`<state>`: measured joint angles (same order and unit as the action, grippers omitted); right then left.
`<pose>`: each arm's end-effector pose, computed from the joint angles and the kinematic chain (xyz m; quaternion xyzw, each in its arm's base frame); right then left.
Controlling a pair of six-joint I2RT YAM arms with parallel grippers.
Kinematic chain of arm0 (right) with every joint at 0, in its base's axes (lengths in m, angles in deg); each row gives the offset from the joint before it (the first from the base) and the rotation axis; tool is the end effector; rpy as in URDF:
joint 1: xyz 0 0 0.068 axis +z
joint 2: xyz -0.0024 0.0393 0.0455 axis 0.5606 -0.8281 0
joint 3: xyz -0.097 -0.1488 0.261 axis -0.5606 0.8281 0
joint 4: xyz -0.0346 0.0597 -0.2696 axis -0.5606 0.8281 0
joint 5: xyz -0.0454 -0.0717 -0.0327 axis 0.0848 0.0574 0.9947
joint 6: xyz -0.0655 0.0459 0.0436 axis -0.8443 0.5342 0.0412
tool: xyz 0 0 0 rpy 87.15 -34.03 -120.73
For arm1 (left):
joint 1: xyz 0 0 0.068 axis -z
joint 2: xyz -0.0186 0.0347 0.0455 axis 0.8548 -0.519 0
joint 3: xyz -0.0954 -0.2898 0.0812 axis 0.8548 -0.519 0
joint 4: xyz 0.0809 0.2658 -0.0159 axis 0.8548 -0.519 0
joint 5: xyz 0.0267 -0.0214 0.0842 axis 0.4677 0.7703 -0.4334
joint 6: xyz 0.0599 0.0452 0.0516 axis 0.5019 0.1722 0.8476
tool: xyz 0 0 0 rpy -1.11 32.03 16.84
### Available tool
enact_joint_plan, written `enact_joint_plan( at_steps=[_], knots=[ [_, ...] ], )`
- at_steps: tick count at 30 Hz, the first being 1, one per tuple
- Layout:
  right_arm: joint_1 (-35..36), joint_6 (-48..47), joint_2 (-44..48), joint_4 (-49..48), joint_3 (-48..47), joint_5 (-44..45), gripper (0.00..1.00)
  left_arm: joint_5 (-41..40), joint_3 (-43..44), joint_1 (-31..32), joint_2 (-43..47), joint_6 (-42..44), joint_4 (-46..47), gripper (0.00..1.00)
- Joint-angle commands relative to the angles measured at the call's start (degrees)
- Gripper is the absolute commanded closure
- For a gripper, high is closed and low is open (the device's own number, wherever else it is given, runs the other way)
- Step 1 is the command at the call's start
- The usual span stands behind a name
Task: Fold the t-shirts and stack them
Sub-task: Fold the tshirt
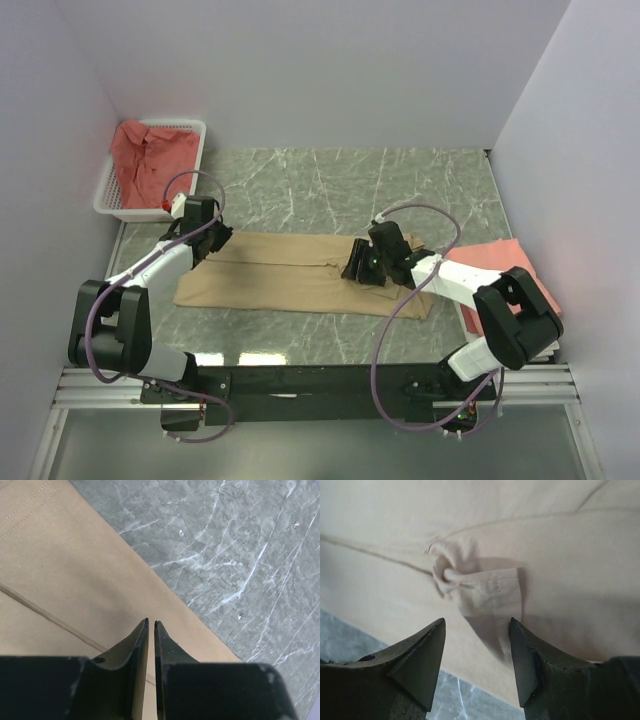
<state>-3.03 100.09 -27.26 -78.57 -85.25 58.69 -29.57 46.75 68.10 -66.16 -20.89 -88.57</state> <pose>0.2739 0.1776 0.1642 0.0398 0.9350 0.2496 0.2488 0.3322 -0.0410 0.2072 -0.4068 0.8214 -0.1523 0.3695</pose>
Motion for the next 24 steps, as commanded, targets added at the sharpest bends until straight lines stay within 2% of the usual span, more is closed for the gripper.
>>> enact_joint_plan(
  at_steps=[1, 8, 13, 19, 23, 24],
  knots=[
    [1.1, 1.3, 3.3, -4.0, 2.2, -3.7, 0.39, 0.8, 2.0, 0.3, -0.2, 0.8, 1.2, 0.85],
    [4.3, 0.9, 7.0, -1.5, 2.2, -1.5, 0.39, 0.8, 2.1, 0.4, -0.4, 0.9, 1.2, 0.86],
    [2.7, -1.8, 10.0, 5.5, -2.2, 7.5, 0.39, 0.6, 2.3, 0.5, 0.0, 1.1, 0.7, 0.86],
    [-4.3, -3.1, 3.4, 11.2, -8.9, 10.6, 0.42, 0.0, 2.4, 0.5, -0.5, 1.3, 0.3, 0.86],
    [-4.4, -3.0, -0.1, 11.8, -9.9, 12.3, 0.45, 0.1, 2.4, 0.5, -1.0, 1.2, 0.1, 0.86],
    [-4.5, -2.9, -0.4, 11.5, -8.5, 12.2, 0.48, 0.0, 2.4, 0.5, -0.8, 1.3, 0.0, 0.86]
  ],
)
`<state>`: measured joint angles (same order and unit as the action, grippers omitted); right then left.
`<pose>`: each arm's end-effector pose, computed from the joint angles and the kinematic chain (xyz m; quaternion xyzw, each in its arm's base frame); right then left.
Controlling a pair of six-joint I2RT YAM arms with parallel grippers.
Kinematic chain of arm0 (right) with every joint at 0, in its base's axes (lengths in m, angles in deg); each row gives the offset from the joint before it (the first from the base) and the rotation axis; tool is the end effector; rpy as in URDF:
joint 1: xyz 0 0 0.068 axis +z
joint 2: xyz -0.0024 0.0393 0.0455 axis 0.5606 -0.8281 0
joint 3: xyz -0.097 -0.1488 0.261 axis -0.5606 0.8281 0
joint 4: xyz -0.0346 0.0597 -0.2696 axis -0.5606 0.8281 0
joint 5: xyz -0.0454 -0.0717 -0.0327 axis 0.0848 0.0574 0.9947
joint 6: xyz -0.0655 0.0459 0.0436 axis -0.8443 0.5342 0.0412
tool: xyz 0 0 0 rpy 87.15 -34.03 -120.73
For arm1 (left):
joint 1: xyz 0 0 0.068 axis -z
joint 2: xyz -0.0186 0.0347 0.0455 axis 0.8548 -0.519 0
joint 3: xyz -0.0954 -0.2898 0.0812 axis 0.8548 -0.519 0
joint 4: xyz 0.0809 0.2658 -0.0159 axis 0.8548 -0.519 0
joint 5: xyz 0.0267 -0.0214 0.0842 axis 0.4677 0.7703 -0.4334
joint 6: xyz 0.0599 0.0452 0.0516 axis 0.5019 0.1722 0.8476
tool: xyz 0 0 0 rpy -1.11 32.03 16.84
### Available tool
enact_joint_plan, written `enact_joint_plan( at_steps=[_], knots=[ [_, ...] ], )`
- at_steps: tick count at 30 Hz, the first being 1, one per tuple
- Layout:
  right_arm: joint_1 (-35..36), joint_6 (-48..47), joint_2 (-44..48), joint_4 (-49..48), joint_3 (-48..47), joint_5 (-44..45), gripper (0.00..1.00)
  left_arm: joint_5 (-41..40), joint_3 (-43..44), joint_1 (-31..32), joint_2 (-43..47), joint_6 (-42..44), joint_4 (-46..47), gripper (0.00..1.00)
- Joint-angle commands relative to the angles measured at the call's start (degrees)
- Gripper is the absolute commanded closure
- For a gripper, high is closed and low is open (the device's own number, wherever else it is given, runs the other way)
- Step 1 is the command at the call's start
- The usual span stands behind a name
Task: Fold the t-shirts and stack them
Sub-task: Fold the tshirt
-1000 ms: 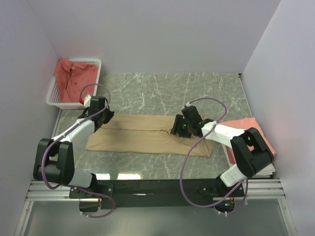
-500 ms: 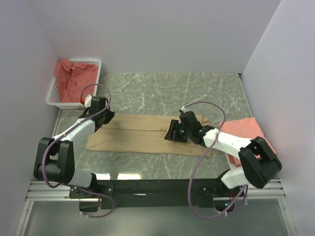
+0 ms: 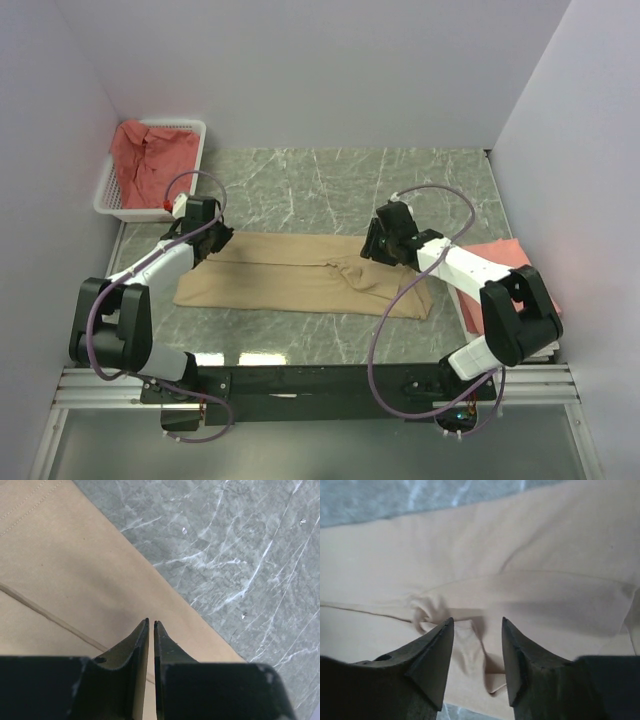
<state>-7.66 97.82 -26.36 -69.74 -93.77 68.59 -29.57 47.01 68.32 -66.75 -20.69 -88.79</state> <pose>0.3083 0.1496 0.2040 0.0890 0.9314 0.1680 0.3103 0.3335 -0.0425 0.2051 -0.4043 0.8248 -0.1498 0.3659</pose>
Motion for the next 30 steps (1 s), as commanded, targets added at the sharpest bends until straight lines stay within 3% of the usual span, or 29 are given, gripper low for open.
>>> enact_joint_plan(
  at_steps=[1, 6, 9, 30],
  knots=[
    [0.2, -0.5, -1.2, 2.0, 0.7, 2.4, 0.51, 0.0, 2.1, 0.3, -0.2, 1.2, 0.3, 0.86],
    [1.3, 0.0, 0.0, 1.0, 5.2, 2.5, 0.77, 0.2, 2.0, 0.3, 0.2, 1.1, 0.5, 0.86],
    [3.1, 0.2, 1.0, 1.3, 6.6, 3.3, 0.84, 0.3, 2.0, 0.3, 0.1, 1.0, 0.6, 0.86],
    [9.3, 2.8, 12.4, -2.8, 17.0, -3.5, 0.85, 0.5, 2.4, 0.3, -0.4, 1.0, 0.8, 0.86]
  ],
)
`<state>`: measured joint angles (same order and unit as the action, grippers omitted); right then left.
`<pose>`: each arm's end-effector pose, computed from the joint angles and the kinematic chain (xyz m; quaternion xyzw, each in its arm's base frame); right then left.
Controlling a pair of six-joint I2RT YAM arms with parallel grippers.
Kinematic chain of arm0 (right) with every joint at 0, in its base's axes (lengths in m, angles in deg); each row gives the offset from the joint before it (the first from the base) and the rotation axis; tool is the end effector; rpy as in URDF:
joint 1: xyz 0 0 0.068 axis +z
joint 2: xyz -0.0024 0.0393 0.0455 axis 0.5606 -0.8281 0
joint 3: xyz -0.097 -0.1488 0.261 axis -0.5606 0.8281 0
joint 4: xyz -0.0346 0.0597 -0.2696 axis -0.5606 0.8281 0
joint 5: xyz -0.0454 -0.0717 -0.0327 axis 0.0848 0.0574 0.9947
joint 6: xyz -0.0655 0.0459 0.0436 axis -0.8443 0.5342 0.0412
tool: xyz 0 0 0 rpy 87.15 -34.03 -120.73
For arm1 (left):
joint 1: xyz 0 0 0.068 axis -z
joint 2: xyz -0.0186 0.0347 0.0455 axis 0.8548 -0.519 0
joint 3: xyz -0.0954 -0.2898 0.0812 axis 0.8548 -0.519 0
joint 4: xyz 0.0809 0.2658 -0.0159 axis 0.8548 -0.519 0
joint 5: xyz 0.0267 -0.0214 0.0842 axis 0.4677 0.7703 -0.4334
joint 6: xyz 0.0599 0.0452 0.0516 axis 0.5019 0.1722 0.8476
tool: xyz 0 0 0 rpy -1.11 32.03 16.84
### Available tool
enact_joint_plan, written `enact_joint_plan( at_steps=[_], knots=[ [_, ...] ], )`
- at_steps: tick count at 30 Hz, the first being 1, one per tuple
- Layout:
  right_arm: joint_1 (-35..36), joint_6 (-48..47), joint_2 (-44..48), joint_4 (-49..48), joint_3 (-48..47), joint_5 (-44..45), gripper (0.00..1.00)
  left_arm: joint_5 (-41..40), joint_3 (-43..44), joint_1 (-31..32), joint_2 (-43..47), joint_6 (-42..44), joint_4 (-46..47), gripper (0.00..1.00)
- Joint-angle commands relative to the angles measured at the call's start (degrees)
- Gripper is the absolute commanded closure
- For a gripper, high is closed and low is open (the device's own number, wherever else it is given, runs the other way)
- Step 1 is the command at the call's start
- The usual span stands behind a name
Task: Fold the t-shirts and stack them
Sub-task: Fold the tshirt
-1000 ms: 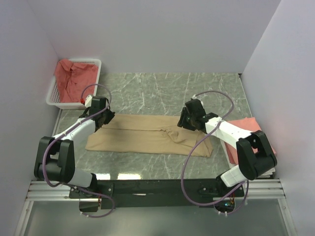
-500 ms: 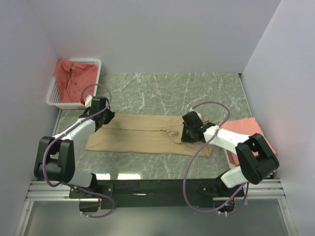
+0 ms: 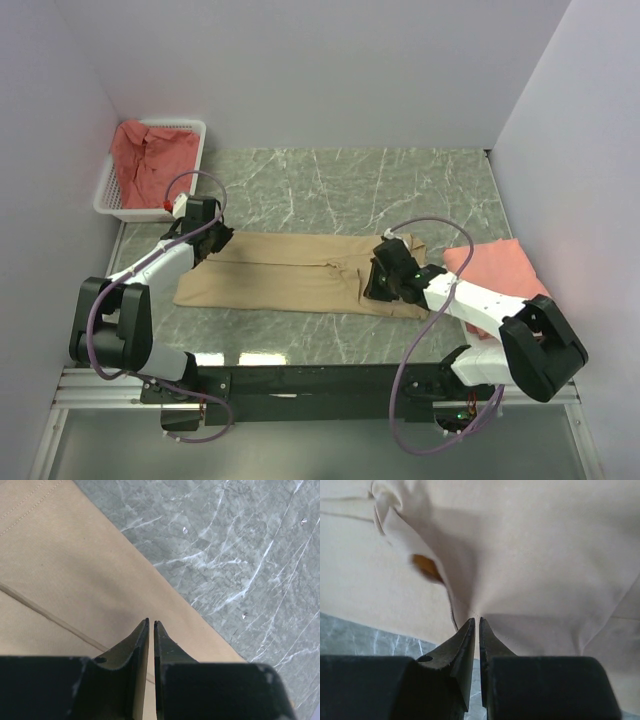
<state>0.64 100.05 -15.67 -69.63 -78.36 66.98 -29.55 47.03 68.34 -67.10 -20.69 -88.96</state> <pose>0.2201 0.1514 0.1644 0.0349 0.9492 0.1825 0.2539 0.3338 -0.0427 0.2030 -0.4044 0.8266 -0.1477 0.3625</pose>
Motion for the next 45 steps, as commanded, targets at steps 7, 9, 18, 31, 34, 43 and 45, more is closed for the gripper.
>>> enact_joint_plan(
  at_steps=[7, 9, 18, 31, 34, 43, 45],
  knots=[
    [1.7, 1.9, 3.7, -3.6, 3.0, -0.8, 0.85, 0.4, 2.5, 0.2, 0.0, 1.2, 0.8, 0.86],
    [1.6, 2.6, 5.4, -2.6, 2.3, 1.0, 0.85, 0.2, 2.4, 0.3, 0.3, 1.3, 0.8, 0.85],
    [-0.6, 7.1, 0.4, -2.4, -3.5, 10.4, 0.86, -0.9, 1.9, 0.2, 1.4, 0.3, -0.5, 0.84],
    [5.2, 6.9, -9.6, -9.1, -8.7, 4.3, 0.87, -12.9, 1.5, -1.9, 3.2, -5.9, -10.6, 0.73],
    [5.1, 5.7, -8.4, -10.8, -7.7, 2.9, 0.87, -13.1, 1.5, -4.1, 1.7, -6.6, -10.9, 0.72],
    [5.2, 3.0, -13.3, -11.6, -12.7, -0.1, 0.87, -14.1, 2.3, -7.6, -1.9, -8.6, -11.2, 0.71],
    [5.2, 3.2, -13.5, -11.6, -14.0, 0.0, 0.86, -14.2, 2.1, -8.2, -2.7, -9.0, -10.5, 0.7]
  ],
)
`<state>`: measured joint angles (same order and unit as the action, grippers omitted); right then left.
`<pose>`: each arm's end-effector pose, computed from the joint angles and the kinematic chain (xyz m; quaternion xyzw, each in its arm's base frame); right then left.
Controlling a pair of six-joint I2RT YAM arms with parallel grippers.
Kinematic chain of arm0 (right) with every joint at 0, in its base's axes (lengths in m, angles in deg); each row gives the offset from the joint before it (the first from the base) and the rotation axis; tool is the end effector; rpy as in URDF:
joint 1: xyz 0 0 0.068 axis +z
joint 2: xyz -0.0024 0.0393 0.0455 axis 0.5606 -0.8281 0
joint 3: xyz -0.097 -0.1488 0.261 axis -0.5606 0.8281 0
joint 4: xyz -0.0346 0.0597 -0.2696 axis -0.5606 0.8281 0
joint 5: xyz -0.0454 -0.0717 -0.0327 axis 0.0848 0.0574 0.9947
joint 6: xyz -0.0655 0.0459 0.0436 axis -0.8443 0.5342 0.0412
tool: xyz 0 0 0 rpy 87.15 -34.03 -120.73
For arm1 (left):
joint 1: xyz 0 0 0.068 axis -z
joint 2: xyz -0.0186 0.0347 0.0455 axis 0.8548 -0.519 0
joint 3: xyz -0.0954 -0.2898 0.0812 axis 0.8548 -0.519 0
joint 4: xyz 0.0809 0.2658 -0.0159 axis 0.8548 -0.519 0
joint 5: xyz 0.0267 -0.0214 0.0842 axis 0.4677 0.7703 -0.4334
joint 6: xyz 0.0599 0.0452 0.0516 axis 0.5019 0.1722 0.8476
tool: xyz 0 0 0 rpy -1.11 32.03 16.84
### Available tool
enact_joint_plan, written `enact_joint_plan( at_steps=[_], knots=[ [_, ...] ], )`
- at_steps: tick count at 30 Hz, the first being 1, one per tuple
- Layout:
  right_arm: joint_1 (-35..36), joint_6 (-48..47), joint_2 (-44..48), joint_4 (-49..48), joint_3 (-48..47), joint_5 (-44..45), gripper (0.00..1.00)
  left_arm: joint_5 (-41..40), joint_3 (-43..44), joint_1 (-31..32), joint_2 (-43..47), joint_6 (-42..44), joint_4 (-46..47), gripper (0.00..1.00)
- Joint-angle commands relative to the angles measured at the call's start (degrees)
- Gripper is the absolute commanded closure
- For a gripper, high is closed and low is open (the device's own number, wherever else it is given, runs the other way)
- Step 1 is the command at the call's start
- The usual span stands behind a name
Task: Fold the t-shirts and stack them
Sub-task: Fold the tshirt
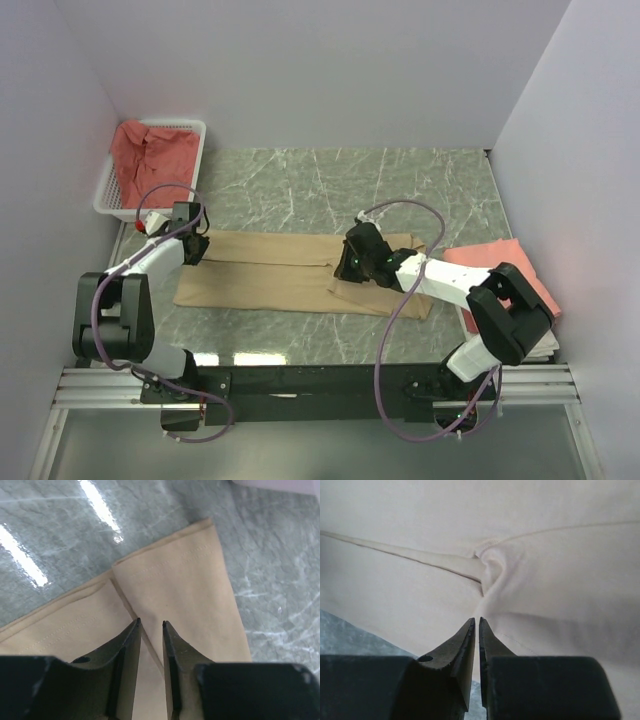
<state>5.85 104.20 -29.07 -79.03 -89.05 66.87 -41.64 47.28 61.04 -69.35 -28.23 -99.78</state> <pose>0.2658 0.2215 0.1769 0.0256 0.9296 0.2397 0.2787 0.3160 0.0175 0.1781 -0.5372 0.7766 -0.0018 0.3290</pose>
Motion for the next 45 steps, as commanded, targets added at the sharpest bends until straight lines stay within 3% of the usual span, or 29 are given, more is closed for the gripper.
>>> enact_joint_plan(
  at_steps=[1, 7, 10, 21, 32, 37, 45],
  knots=[
    [0.0, -1.3, -0.4, -2.4, -3.8, -0.3, 0.85, -1.9, 1.9, -1.5, -1.0, -1.5, 0.6, 0.7],
    [0.4, -2.7, -4.3, -2.3, -8.1, -1.8, 0.65, -3.3, 5.5, -2.1, -5.9, -1.7, -0.8, 0.7],
    [0.4, -3.6, -5.8, -2.0, -8.7, -1.5, 0.6, -4.9, 5.6, -2.1, -6.5, -3.1, -1.7, 0.7],
    [0.5, -5.1, -8.9, -1.6, -10.3, -0.6, 0.57, -9.2, 4.1, -3.6, -4.3, -4.0, -3.0, 0.67],
    [0.5, -5.5, -11.1, -0.9, -11.8, -0.6, 0.53, -8.1, 4.3, -4.5, -7.3, -2.6, -0.5, 0.68],
    [0.4, -5.3, -12.8, -0.6, -13.0, 1.1, 0.52, -7.3, 4.5, -5.0, -7.8, -1.7, 0.9, 0.72],
    [0.5, -3.3, -12.9, 1.7, -13.7, 2.4, 0.52, -5.8, 4.4, -5.5, -7.9, -0.3, 2.6, 0.9]
  ],
)
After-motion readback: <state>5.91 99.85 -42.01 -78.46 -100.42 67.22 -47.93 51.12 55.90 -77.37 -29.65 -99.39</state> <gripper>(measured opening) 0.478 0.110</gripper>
